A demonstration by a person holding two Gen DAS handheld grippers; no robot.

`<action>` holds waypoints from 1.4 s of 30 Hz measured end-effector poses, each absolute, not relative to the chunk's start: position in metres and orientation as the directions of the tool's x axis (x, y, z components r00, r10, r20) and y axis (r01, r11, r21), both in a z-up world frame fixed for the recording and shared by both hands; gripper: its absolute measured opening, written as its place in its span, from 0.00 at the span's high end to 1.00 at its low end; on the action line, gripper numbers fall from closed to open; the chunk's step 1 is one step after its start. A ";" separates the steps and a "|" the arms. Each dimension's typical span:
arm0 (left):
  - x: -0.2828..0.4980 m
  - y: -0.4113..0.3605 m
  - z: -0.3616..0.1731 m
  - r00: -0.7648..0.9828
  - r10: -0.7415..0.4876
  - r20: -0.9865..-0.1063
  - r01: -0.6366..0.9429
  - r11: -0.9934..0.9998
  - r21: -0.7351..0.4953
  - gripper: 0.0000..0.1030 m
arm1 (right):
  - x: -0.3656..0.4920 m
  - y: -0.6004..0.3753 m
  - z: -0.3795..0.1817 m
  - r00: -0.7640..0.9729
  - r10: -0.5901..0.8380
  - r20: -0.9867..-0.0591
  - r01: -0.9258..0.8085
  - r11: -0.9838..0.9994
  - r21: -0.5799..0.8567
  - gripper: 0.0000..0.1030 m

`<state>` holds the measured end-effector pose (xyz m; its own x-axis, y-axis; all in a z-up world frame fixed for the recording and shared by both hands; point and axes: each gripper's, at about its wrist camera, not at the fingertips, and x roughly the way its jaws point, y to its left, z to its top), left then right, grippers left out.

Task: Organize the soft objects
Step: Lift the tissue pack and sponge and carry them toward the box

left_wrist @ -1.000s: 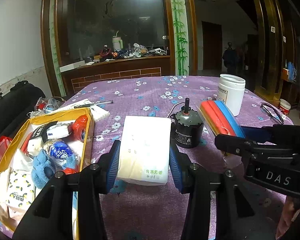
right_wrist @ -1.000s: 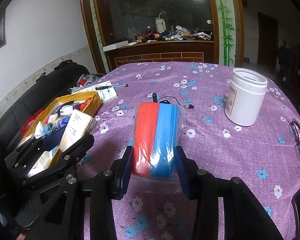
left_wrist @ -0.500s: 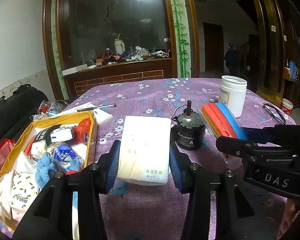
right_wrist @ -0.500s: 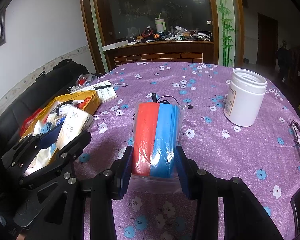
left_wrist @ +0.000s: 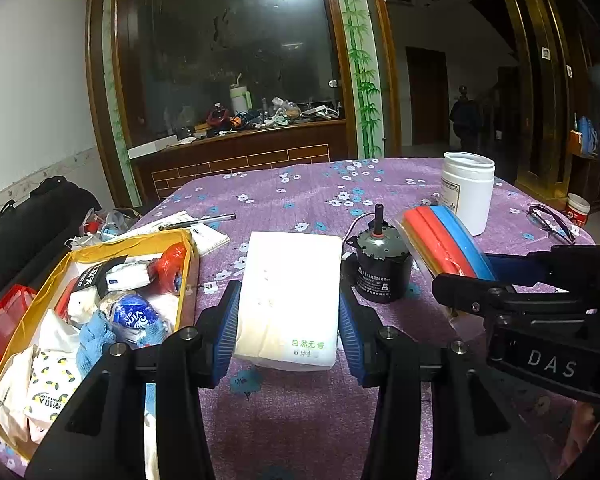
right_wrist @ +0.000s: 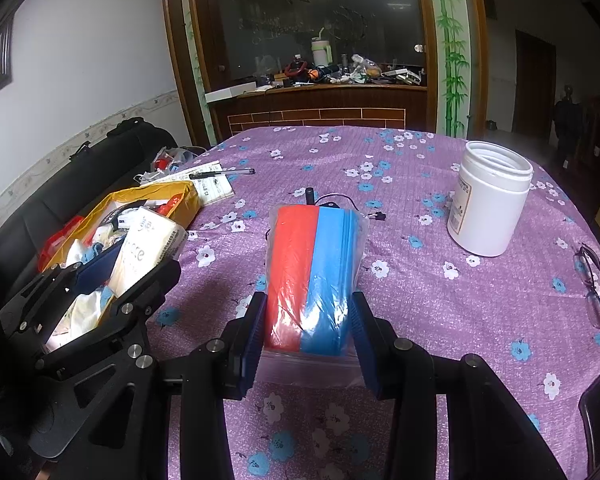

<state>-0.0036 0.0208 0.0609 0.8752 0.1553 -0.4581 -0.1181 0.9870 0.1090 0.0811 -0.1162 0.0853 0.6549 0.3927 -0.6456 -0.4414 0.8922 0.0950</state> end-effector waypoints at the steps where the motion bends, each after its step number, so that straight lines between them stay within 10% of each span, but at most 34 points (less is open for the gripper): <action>1: -0.003 0.021 0.061 0.875 0.156 -0.459 -0.118 0.987 0.110 0.57 | 0.081 -0.116 0.085 0.655 0.392 -0.646 -0.442 0.892 0.094 0.59; 42: -0.044 0.076 0.100 0.893 0.144 -0.427 -0.156 0.988 0.006 0.57 | 0.071 -0.099 0.109 0.631 0.434 -0.642 -0.445 0.881 0.158 0.59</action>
<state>-0.0442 0.0757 0.0997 0.8928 0.1436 -0.4269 -0.1558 0.9878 0.0064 0.0711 -0.0993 0.1091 0.6315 0.4345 -0.6423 -0.4451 0.8813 0.1585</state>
